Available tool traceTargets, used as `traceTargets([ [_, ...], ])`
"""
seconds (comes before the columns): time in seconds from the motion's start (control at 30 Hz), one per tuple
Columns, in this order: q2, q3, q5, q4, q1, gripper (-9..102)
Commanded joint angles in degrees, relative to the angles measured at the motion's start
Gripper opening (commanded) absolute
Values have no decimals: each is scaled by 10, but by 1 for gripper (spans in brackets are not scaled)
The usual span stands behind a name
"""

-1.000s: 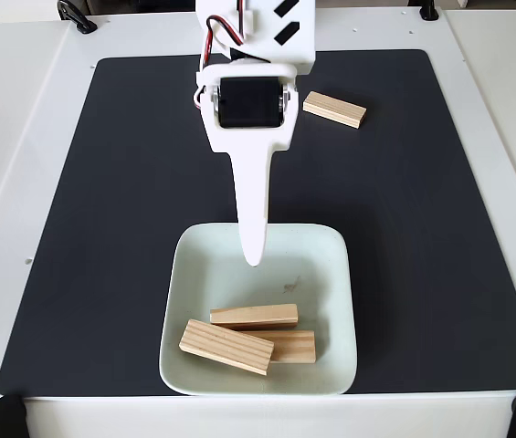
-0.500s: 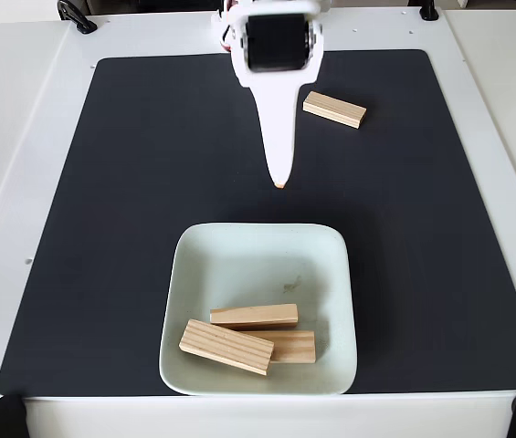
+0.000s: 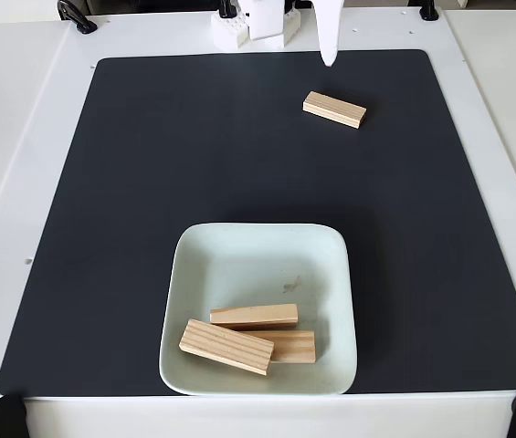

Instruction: Pick up the wooden block and place them on the plate.

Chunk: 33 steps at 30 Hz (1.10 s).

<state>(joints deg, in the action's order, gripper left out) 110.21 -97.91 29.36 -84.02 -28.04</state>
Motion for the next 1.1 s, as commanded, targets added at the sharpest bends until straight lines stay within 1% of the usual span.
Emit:
traceTargets([
  [0.0,19,-2,89,-49,-41,-1],
  [0.1,-4,-39,130,-47,-71,-1],
  [0.2,-31,-73,150,-33,-84,-1],
  [0.43,-45,-153,157,110,-79,-1],
  [0.5,-45,-168,158,127,-82,-1],
  [0.6,-50,-176,160,126,-86,1],
  [0.67,-53,-181,162,125,-87,6],
  [0.77,-54,-195,185,128,-97,21],
  [0.83,-54,-202,192,124,-113,28],
  [0.87,-54,-205,192,122,-118,31],
  [1.07,-57,-216,218,130,-125,27],
])
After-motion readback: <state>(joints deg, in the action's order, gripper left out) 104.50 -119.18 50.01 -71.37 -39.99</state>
